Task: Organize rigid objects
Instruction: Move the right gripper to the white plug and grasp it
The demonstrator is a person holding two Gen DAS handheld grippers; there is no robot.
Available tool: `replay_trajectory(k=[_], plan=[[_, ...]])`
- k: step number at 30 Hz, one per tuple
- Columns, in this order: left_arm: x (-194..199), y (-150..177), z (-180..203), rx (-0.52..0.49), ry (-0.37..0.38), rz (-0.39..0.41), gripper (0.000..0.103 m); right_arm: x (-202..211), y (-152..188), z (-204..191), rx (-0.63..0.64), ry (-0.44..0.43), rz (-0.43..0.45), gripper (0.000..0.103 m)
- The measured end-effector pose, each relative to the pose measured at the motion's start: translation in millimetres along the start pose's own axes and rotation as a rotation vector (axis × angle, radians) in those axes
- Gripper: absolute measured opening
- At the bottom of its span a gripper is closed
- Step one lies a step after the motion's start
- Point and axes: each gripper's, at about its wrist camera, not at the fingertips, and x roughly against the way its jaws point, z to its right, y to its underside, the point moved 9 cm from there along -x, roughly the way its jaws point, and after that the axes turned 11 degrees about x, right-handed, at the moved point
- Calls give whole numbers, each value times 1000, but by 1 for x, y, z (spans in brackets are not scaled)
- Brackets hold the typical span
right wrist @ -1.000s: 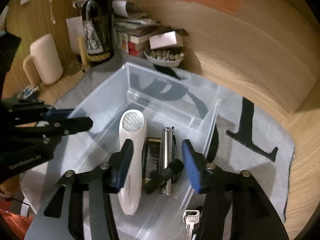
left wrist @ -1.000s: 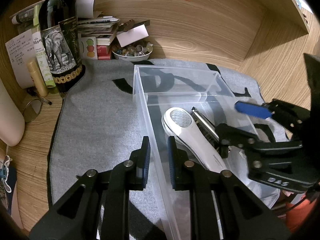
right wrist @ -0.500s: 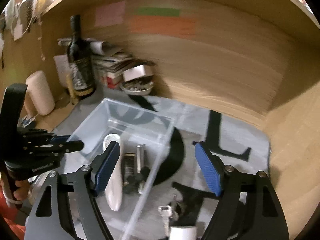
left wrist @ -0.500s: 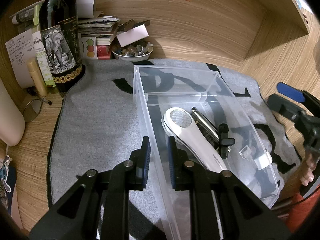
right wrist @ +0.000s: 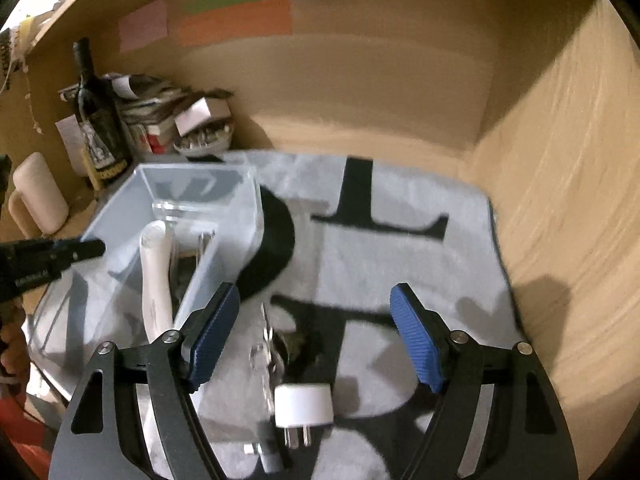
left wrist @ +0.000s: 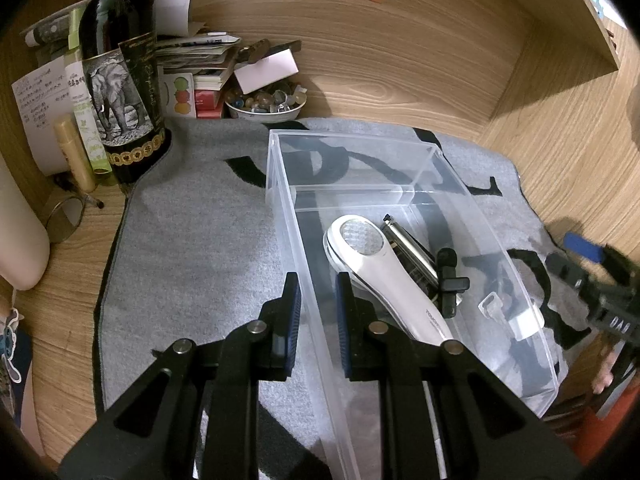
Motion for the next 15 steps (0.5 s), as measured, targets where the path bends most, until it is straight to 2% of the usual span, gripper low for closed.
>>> replay_trajectory(k=[11,12,15], plan=[[0,0,-2,-5,-4,4,16,-27,62,-1,-98,-28,-126,74],[0,0,-2,-3,-3,3,15,-28,65,-1,-105,-36,-132,73],[1,0,-3,0,0,3,16,-30,72,-2,-121,-60,-144,53]])
